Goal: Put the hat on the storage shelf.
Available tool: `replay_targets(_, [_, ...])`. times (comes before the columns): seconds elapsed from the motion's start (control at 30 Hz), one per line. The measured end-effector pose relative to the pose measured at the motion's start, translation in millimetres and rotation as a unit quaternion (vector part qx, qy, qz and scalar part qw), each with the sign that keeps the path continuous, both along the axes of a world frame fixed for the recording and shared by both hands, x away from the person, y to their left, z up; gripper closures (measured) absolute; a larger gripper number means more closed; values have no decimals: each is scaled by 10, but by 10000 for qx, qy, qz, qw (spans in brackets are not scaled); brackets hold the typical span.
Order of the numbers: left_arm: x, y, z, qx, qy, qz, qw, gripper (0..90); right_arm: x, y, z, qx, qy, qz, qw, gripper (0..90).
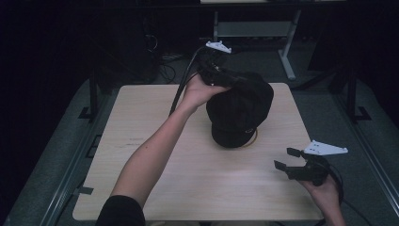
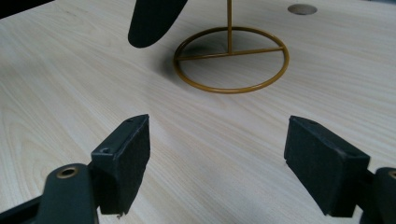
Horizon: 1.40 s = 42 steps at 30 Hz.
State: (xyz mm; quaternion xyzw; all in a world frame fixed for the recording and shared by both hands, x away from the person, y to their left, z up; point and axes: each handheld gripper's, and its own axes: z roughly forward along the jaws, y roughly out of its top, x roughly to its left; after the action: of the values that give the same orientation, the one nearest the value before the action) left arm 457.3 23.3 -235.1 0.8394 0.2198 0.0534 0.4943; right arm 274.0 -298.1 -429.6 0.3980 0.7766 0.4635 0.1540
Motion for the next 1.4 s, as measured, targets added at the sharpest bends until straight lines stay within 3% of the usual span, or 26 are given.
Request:
replay_targets(0.43, [-91,276,-61,-206,-73,292,9993,419,24,55,-40,-73,47,5,10000,211])
replay_targets(0.7, [-199,487,-62,-309,-90,331,9989,409,21,84,-42,-27,70,0,10000,209])
replay_targets(0.9, [-322,650,-74,-288,-159,375,9988,399,28,160,-30,-143,38,65,9999,207])
replay_targets(1.07, [-352,750,-110,-265,-115,386,9988,390,10,148,-5,-121,-47,-3,9999,207])
replay_targets(1.4, [-436,922,-193,-284,-94,485,9984,380,26,190,-13,-171,-9,13,9999,208])
